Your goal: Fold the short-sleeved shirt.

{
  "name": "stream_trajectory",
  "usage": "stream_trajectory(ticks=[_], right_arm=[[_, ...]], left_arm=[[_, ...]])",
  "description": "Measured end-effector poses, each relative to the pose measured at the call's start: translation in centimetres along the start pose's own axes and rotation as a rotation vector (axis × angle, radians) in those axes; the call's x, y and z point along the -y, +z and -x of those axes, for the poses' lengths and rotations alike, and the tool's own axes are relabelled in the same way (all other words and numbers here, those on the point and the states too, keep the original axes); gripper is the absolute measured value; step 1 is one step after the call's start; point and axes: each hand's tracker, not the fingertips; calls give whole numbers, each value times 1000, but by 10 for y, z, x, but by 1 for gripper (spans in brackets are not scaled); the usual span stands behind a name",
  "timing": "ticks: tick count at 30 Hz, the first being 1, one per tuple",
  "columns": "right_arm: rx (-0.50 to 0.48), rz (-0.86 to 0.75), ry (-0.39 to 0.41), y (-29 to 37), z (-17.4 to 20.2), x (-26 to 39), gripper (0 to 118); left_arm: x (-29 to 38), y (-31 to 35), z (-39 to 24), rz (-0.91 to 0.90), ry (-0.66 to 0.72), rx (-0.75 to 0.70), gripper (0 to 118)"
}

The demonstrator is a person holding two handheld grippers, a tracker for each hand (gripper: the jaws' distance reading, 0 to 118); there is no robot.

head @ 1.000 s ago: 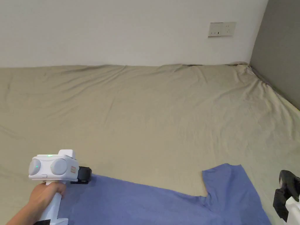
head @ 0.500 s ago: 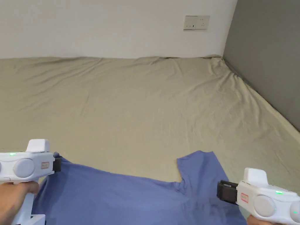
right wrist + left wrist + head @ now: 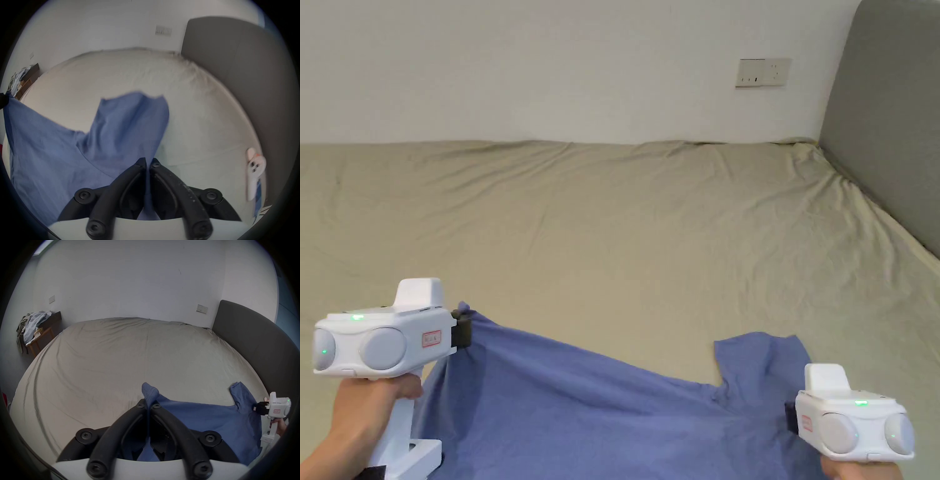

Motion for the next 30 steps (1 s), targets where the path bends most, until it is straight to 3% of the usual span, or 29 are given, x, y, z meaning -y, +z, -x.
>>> stream_trajectory(ticks=[3,7,15,23,30], right_arm=[[17,-144,53,45,-7,-27,6],[20,-338,64,100,-14,-78,6],[84,-742,116,231,-7,-216,6],[18,-968,-11,308,-15,-323,6],[-13,-1040,-38,328,-8,-348,6]], left_arm=[[-7,24,8,-74,9,-25,1],[-40,66,23,-180,55,-43,1],[-159,171,35,-486,-5,-150,1],[-255,230,33,-713,12,-240,1],[-286,214,44,-769,88,-235,1]])
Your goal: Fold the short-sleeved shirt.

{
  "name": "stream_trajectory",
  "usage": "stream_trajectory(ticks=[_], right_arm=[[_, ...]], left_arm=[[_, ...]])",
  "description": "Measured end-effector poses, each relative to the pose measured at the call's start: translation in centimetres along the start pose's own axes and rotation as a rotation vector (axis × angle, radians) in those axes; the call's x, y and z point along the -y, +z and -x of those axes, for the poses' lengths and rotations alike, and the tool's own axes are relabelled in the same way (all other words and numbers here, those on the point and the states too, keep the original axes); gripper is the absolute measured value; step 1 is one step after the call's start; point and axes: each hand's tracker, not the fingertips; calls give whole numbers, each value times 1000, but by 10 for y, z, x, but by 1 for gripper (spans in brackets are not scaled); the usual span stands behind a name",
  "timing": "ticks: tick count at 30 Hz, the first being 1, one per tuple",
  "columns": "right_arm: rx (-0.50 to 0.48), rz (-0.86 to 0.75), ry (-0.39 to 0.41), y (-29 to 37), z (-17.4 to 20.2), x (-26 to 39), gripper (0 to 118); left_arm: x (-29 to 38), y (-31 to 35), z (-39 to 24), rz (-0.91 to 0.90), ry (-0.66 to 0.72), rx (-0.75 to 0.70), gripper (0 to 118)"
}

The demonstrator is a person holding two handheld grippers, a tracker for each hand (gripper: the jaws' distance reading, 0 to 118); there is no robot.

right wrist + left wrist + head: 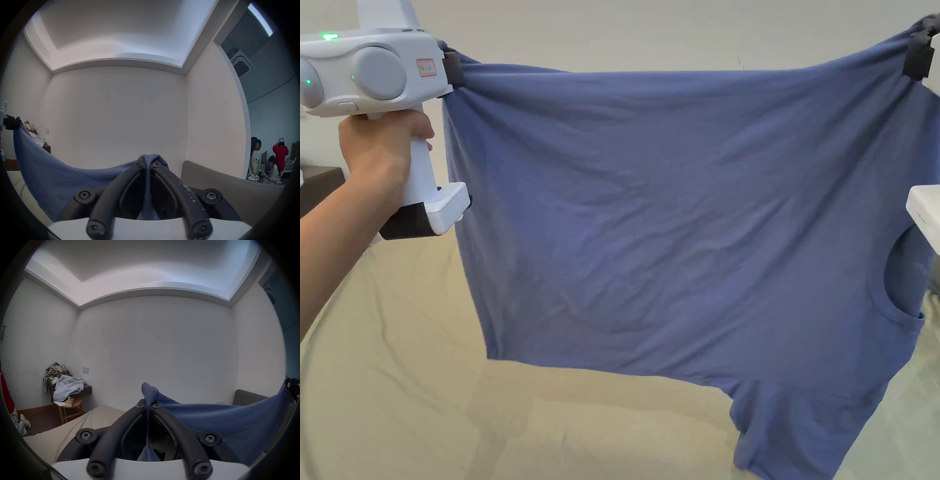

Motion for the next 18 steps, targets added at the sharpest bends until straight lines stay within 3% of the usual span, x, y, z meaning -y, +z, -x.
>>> stream_trajectory(ticks=[7,14,18], right_arm=[[-32,77,58,-11,10,71,6],[-90,311,19,-1,15,195,6],[-111,447,-28,27,16,263,6]], left_arm=[[82,-31,4,95,1,-4,1],[220,-34,10,309,-35,-4,1],[294,-4,16,429,-51,2,1]])
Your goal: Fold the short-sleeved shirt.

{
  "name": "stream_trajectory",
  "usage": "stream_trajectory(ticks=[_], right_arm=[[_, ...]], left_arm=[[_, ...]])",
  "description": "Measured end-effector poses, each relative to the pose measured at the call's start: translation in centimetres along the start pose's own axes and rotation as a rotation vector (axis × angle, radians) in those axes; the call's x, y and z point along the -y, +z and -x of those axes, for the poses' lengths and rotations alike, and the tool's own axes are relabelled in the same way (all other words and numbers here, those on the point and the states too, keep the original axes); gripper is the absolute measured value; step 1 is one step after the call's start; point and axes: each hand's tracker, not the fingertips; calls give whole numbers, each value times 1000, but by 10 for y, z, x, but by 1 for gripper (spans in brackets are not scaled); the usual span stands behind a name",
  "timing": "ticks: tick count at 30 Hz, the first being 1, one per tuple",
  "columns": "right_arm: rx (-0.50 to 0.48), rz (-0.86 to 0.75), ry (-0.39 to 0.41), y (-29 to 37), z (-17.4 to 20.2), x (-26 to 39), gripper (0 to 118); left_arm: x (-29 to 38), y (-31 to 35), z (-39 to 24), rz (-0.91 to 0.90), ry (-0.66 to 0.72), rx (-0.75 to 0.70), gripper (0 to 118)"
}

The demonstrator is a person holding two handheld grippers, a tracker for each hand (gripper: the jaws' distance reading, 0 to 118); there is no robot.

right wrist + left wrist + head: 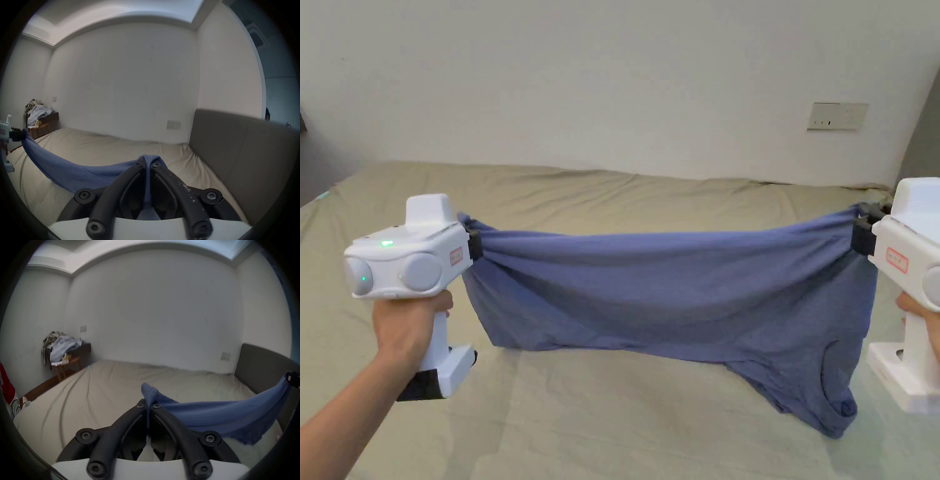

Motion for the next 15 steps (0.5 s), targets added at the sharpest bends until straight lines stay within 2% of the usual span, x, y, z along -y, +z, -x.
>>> stream_trajectory(ticks=[8,15], right_arm=[[-64,215,-84,45,-15,127,6],[-99,306,-155,134,-27,203,6]], left_arm=[[143,55,26,191,-3,18,1],[213,144,54,266,38,19,1]])
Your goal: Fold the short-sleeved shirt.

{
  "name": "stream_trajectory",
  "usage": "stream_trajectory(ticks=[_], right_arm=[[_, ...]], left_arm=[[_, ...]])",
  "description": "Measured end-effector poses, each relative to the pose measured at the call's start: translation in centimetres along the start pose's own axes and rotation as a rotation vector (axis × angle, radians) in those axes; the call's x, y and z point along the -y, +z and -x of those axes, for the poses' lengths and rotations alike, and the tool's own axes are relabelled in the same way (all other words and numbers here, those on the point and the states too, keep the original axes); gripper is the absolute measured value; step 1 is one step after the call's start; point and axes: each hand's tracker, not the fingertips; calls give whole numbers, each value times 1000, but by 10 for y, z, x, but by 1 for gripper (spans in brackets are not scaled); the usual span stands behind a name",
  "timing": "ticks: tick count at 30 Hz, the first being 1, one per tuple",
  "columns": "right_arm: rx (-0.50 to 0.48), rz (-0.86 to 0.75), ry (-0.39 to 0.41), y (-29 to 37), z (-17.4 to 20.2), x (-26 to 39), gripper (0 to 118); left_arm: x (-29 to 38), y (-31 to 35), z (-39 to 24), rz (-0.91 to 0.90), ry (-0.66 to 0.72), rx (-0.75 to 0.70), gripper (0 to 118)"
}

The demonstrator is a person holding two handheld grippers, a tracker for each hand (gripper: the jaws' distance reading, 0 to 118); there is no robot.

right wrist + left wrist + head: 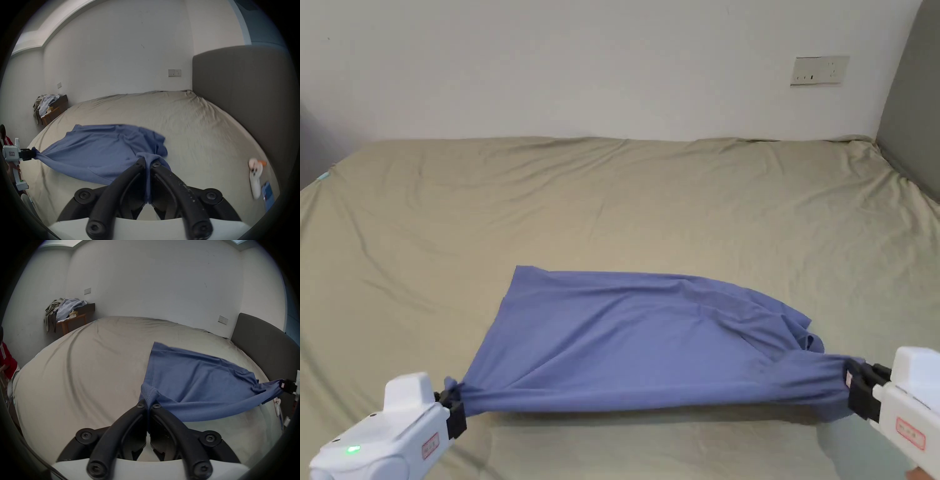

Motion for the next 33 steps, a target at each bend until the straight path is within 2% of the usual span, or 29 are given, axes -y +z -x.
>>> stream_trajectory(ticks=[4,10,13,17,19,21,22,23,24,25,26,27,28,29,30,33], right_arm=[[-27,16,-69,45,-6,40,6],[-25,107,-79,98,-1,97,6],[1,182,-66,103,2,127,6],[42,313,-145,87,5,155,6],[88,374,-147,76,7,163,7],[92,362,-139,73,12,167,7],[101,354,-136,75,15,164,10],[109,356,-123,77,17,158,21],[111,354,-110,82,22,150,41],[128,344,-81,87,27,141,49],[144,298,-45,93,31,130,49],[143,235,-24,100,35,116,74],[145,165,-15,107,39,99,95],[150,113,-5,112,43,85,113],[151,40,6,120,47,69,118],[148,-129,27,139,60,24,118]], left_arm=[[33,37,11,17,16,-5,1],[77,74,25,84,11,-24,1],[97,77,28,135,10,-41,1],[115,64,29,224,2,-69,1],[119,57,28,265,9,-73,1],[116,58,25,254,16,-79,2],[114,59,24,252,14,-80,8],[110,61,25,260,21,-74,20],[104,65,23,267,34,-65,43],[98,70,22,259,64,-53,52],[89,77,20,228,89,-17,52],[77,88,16,183,111,11,82],[65,96,10,115,116,37,105],[54,105,2,49,115,51,118],[42,115,-7,-29,110,64,118],[2,137,-32,-181,46,107,118]])
